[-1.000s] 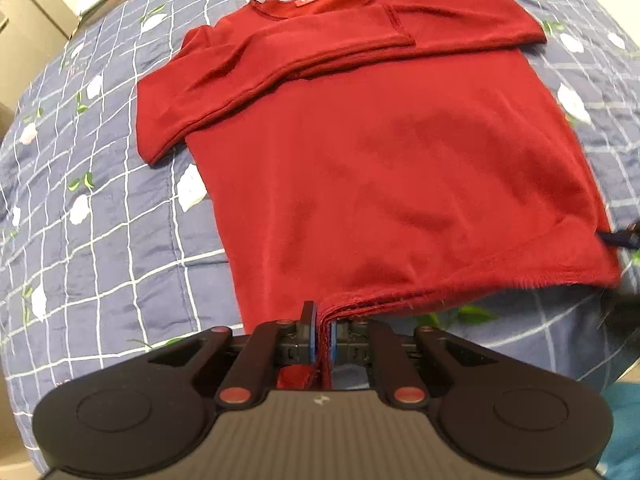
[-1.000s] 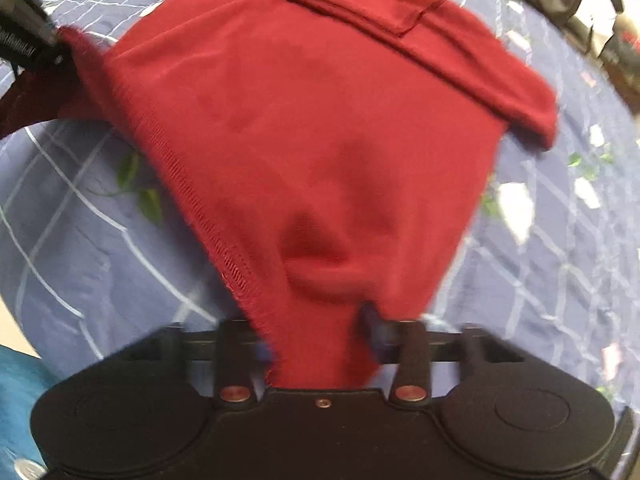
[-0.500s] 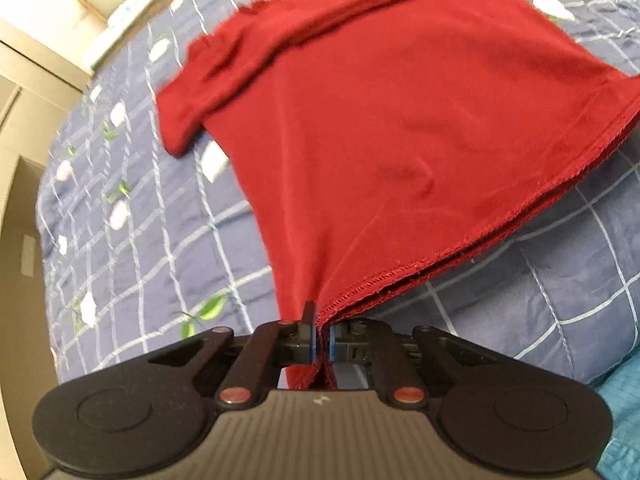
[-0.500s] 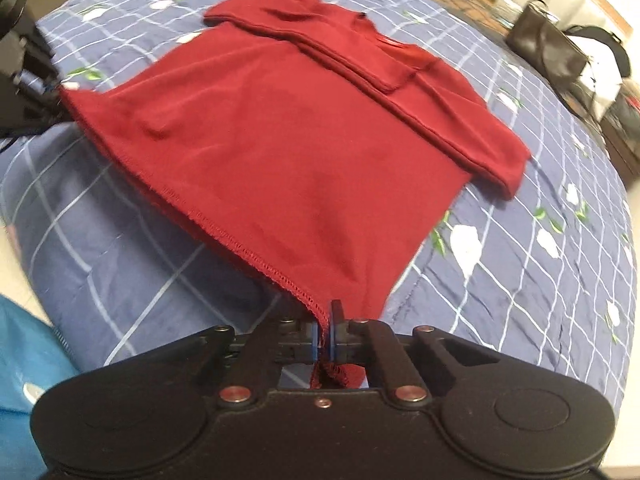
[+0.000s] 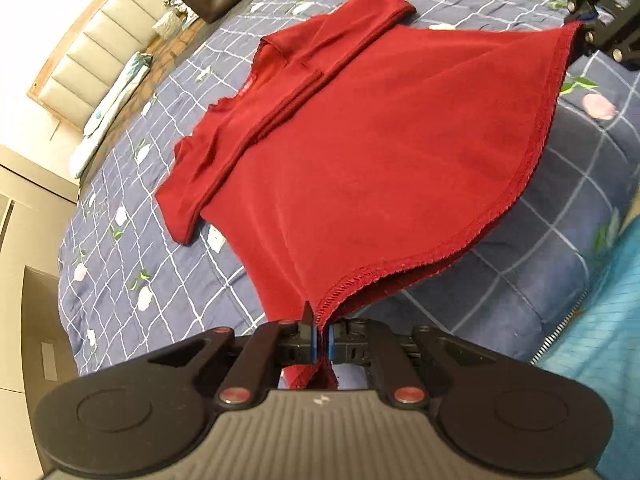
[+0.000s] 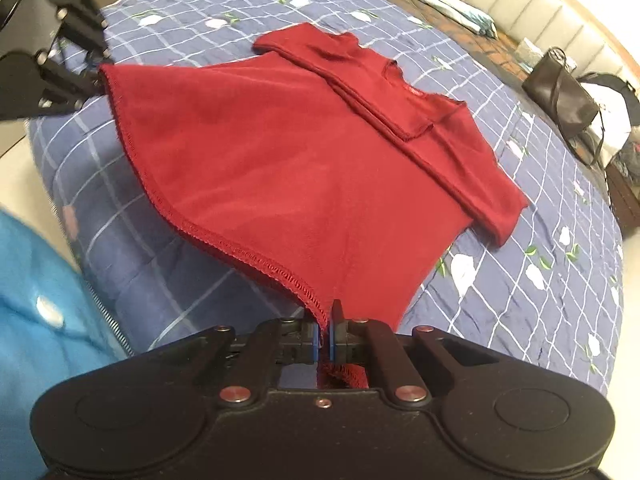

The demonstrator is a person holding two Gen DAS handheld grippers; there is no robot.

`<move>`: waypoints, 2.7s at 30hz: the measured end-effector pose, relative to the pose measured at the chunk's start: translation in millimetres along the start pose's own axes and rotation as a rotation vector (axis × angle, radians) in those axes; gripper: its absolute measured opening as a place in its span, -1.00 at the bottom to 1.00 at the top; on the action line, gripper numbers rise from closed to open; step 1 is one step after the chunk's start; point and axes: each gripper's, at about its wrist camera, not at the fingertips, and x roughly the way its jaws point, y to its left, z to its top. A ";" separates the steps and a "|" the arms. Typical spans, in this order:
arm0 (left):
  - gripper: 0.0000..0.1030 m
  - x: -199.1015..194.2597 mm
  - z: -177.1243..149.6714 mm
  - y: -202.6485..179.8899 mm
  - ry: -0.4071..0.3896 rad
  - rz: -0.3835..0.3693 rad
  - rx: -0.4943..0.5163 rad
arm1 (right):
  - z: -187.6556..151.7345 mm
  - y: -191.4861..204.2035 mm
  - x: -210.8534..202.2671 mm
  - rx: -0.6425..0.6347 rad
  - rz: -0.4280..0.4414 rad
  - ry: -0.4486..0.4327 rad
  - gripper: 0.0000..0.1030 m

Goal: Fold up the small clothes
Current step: 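Lift the hem with both grippers and carry it toward the collar, then lay the hem over the collar and open both grippers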

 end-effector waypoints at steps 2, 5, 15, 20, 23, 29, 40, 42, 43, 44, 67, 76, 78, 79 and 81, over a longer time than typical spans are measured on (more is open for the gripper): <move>-0.94 -7.2 -5.1 1.5 -0.002 -0.004 -0.007 | -5.1 9.4 -8.5 -0.013 0.001 0.006 -0.93; -0.94 -18.2 -17.0 1.7 0.001 -0.031 -0.018 | -13.9 23.0 -21.7 -0.005 0.009 0.015 -0.93; -0.94 -67.4 -69.8 -31.3 -0.007 -0.077 -0.040 | -46.0 61.1 -62.7 0.062 0.003 0.037 -0.93; -0.94 -83.2 -88.1 -41.6 -0.007 -0.099 -0.056 | -59.8 75.8 -80.1 0.092 0.006 0.044 -0.93; -0.94 -89.6 -98.0 -48.1 -0.001 -0.111 -0.076 | -67.0 84.5 -85.4 0.117 0.003 0.047 -0.93; -0.93 -94.6 -100.4 -42.3 -0.012 -0.096 -0.111 | -66.6 90.9 -89.6 0.155 -0.022 0.029 -0.93; -0.91 -96.9 -68.7 6.5 -0.036 -0.060 -0.134 | -28.4 53.3 -98.8 0.230 -0.074 -0.067 -0.93; -0.91 -94.7 -58.1 19.3 -0.042 -0.046 -0.125 | -17.2 42.2 -99.7 0.234 -0.083 -0.087 -0.93; -0.91 -93.2 -52.6 25.9 -0.046 -0.042 -0.123 | -11.1 36.0 -98.9 0.232 -0.089 -0.097 -0.93; -0.91 -91.3 -44.8 34.5 -0.051 -0.038 -0.122 | -4.8 29.4 -97.2 0.229 -0.094 -0.106 -0.93; -0.91 105.3 140.2 212.0 0.079 -0.130 -0.236 | 168.1 -179.4 94.6 0.220 -0.008 -0.019 -0.92; -0.72 177.4 164.8 223.9 0.202 -0.175 -0.283 | 172.7 -218.5 170.7 0.396 0.081 0.097 -0.80; -0.47 184.7 166.0 226.7 0.219 -0.183 -0.303 | 171.4 -221.7 179.8 0.430 0.097 0.109 -0.60; -0.30 187.8 166.2 228.5 0.229 -0.192 -0.317 | 170.9 -222.4 183.0 0.445 0.103 0.113 -0.41; 0.26 192.7 166.6 232.6 0.237 -0.206 -0.349 | 170.4 -223.5 186.9 0.475 0.112 0.116 -0.09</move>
